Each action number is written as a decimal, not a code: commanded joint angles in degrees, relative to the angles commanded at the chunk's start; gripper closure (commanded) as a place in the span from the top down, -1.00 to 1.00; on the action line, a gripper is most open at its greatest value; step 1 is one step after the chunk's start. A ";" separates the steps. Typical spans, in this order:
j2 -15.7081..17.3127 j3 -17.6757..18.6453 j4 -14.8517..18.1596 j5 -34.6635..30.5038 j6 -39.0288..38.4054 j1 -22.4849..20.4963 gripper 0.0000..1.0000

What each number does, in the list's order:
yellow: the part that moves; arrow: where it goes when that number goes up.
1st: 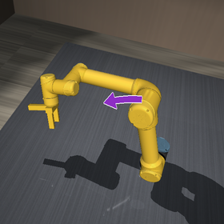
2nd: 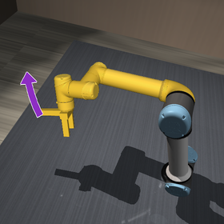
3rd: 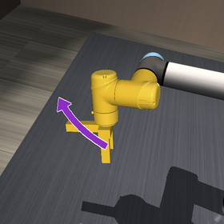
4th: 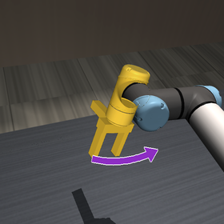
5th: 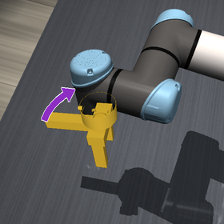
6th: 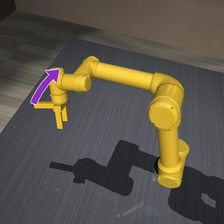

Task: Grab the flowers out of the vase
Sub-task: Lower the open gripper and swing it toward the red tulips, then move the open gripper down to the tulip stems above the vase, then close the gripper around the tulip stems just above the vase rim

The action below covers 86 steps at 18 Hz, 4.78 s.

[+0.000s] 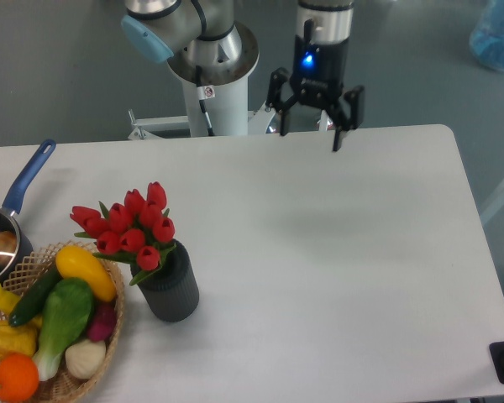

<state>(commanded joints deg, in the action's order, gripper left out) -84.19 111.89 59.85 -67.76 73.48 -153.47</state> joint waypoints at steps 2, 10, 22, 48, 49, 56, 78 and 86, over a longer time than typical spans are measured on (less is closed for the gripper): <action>-2.37 -0.26 0.52 1.31 0.00 1.85 1.00; -11.08 -1.23 -0.44 14.83 1.41 4.06 1.00; -12.84 0.44 -4.74 33.22 3.60 3.53 1.00; -16.35 0.97 -6.41 34.80 13.54 8.01 1.00; -16.45 0.88 -6.59 34.89 13.36 8.53 1.00; -17.06 0.79 -7.65 35.42 9.76 8.98 1.00; -18.91 0.44 -10.63 37.79 5.80 10.74 1.00; -19.08 0.44 -10.90 39.37 5.71 10.82 0.78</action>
<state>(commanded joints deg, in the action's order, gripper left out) -103.27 112.32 48.96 -28.39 79.19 -142.65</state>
